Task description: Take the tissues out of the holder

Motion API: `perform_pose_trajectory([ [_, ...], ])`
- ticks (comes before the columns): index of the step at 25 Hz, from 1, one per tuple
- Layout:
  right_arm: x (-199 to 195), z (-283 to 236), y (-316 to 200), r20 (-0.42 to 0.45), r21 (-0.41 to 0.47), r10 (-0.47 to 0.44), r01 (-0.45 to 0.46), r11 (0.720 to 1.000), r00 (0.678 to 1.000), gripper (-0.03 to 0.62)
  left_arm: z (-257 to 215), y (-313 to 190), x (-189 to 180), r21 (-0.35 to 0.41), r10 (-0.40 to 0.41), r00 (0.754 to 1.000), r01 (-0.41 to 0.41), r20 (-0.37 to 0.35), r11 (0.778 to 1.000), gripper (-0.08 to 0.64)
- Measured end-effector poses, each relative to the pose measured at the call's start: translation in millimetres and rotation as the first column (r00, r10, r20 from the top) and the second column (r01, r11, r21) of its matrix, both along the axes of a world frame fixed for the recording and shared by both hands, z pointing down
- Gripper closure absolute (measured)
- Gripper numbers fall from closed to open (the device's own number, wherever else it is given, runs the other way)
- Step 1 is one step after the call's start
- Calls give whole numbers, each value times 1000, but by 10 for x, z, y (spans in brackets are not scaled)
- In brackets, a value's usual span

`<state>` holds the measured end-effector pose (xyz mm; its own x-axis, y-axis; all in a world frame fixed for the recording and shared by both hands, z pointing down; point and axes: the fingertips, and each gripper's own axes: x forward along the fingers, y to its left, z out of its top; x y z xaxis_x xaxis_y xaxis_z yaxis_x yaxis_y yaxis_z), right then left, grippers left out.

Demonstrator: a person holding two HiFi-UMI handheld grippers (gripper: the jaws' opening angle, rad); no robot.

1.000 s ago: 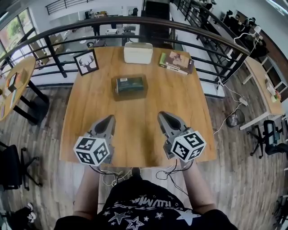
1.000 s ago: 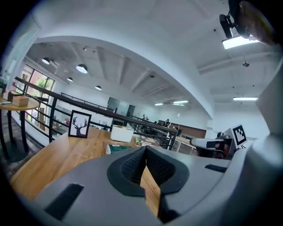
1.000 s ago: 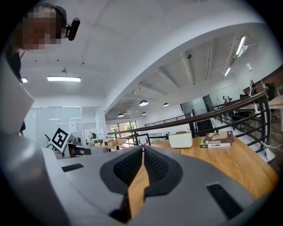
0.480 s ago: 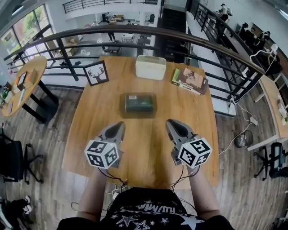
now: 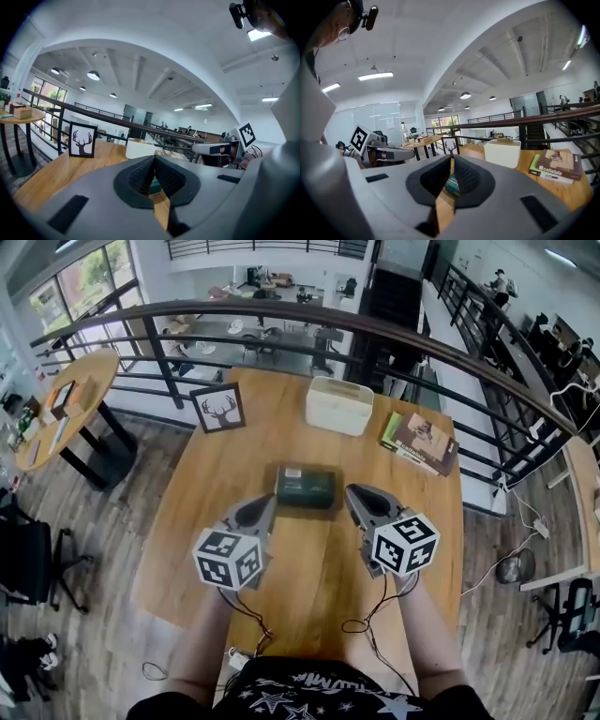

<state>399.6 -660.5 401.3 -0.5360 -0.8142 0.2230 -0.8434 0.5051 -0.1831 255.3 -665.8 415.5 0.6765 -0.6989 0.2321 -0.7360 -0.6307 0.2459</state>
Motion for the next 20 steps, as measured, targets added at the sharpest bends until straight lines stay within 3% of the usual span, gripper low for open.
perform_pose_trajectory([
  [5, -70, 324, -454, -33, -85, -48, 45, 995, 998, 572, 151, -393, -15, -14, -19, 1000, 20, 21, 1000, 546],
  [11, -257, 737, -833, -154, -194, -194, 163, 967, 969, 571, 467, -710, -16, -57, -19, 998, 23, 66, 998, 546],
  [13, -336, 874, -930, -193, -232, -255, 208, 950, 948, 537, 566, -787, -26, -73, -16, 998, 21, 65, 997, 546],
  [14, -382, 949, -962, -209, -254, -289, 233, 939, 934, 467, 613, -818, -36, -82, -18, 998, 23, 64, 996, 546],
  [15, -425, 1022, -987, -224, -275, -320, 255, 927, 921, 443, 660, -842, -49, -91, -22, 998, 27, 61, 995, 546],
  [18, -530, 1225, -1100, -299, -304, -388, 299, 905, 872, 433, 766, -942, -85, -105, -33, 998, 39, 60, 994, 546],
  [20, -592, 1376, -1156, -368, -329, -444, 332, 884, 817, 403, 818, -1003, -91, -108, -35, 998, 42, 59, 993, 546],
])
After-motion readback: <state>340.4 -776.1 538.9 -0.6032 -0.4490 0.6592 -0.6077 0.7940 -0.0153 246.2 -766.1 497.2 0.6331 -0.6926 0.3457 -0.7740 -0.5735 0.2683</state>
